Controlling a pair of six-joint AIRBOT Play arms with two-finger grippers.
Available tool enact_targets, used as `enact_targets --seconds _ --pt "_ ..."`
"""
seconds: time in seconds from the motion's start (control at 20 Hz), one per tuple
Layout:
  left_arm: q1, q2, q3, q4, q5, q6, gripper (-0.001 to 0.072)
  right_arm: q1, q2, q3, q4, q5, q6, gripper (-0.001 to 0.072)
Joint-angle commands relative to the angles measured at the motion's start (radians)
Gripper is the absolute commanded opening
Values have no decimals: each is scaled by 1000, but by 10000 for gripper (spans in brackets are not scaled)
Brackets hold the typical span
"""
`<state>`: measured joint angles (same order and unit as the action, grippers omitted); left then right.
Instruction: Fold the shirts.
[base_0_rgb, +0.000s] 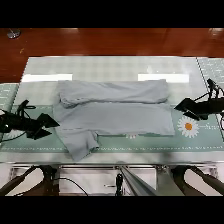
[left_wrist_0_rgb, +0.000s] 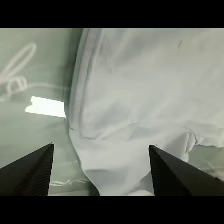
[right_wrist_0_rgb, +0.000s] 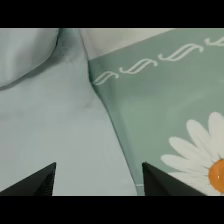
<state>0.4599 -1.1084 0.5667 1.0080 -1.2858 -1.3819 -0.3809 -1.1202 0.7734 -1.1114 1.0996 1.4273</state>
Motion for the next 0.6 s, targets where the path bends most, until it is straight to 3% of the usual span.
enact_targets --seconds 0.0,0.3,0.35,0.4,0.55 --pt "-1 45 -145 -79 64 55 702 -5 47 -67 54 -11 -26 617" --pt "-207 45 -291 -263 222 128 689 -117 47 -29 50 42 -63 618" --pt "-247 45 -290 -268 232 141 527 -169 47 -31 -4 87 -45 617" --pt "-269 45 -290 -269 238 149 52 -204 47 -43 -67 141 -14 617" --pt "-278 45 -282 -276 251 170 21 -213 47 -173 -85 220 21 617"
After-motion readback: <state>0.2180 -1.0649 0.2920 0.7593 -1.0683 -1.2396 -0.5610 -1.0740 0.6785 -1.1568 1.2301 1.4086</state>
